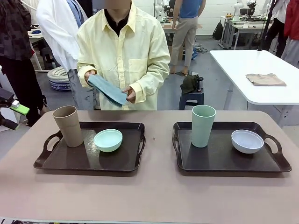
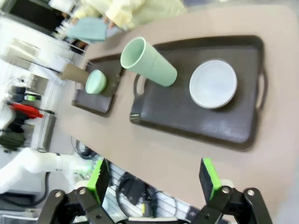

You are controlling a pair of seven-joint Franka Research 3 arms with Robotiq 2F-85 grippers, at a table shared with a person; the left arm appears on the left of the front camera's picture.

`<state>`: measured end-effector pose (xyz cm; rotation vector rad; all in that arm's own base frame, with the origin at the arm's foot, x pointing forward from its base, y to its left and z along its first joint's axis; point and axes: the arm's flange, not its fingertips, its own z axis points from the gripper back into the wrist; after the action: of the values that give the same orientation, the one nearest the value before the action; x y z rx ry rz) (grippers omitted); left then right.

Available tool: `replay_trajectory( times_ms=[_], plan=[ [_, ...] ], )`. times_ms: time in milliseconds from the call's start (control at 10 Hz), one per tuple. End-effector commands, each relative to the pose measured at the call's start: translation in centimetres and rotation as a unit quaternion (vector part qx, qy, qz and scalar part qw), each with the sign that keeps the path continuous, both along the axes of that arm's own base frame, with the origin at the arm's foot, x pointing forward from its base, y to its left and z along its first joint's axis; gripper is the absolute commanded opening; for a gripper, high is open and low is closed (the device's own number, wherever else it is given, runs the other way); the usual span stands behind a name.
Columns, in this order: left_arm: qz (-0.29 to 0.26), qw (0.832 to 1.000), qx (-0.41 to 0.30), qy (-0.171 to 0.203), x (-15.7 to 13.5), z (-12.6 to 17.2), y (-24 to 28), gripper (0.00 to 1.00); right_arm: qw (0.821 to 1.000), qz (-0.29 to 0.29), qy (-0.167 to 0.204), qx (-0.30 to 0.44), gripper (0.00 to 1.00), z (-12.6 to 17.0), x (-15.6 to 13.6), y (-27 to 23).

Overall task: Set up a tray with a mat and arrange the tableware.
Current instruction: Pick up the Picnic Bowl and Reusable plastic cup from the Handle tray in front of the human's position and hold them in the air.

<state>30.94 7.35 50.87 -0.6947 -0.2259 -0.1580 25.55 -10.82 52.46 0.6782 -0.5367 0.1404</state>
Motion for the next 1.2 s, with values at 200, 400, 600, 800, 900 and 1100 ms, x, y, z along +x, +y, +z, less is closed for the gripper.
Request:
replay_trajectory(
  times_ms=[200, 400, 600, 800, 900, 1100],
  plan=[
    [-0.028, 0.98, 0.178, -0.081, -0.7, 5.8, -0.6, 1.0, 0.98, 0.028, -0.098, -0.169, 1.0, 4.4, 2.8, 13.2],
    [-0.023, 0.966, 0.222, -0.131, -0.3, 9.1, -0.6, 1.0, 0.958, 0.087, -0.18, -0.206, 1.0, 5.5, 4.2, 20.3],
    [-0.067, 0.955, 0.228, -0.177, 0.6, 11.5, -0.3, 1.0, 0.933, 0.179, -0.218, -0.222, 1.0, 4.9, 6.6, 26.3],
    [-0.076, 0.951, 0.243, -0.177, 1.1, 12.3, -0.3, 1.0, 0.933, 0.206, -0.166, -0.245, 1.0, 3.0, 8.3, 31.2],
    [-0.08, 0.951, 0.243, -0.174, 1.4, 12.3, 0.3, 1.0, 0.944, 0.175, -0.104, -0.258, 1.0, 2.4, 8.7, 33.2],
    [-0.093, 0.955, 0.225, -0.169, 1.6, 12.0, 1.6, 1.0, 0.954, 0.153, -0.055, -0.253, 1.0, 2.4, 9.2, 35.3]
  ],
)
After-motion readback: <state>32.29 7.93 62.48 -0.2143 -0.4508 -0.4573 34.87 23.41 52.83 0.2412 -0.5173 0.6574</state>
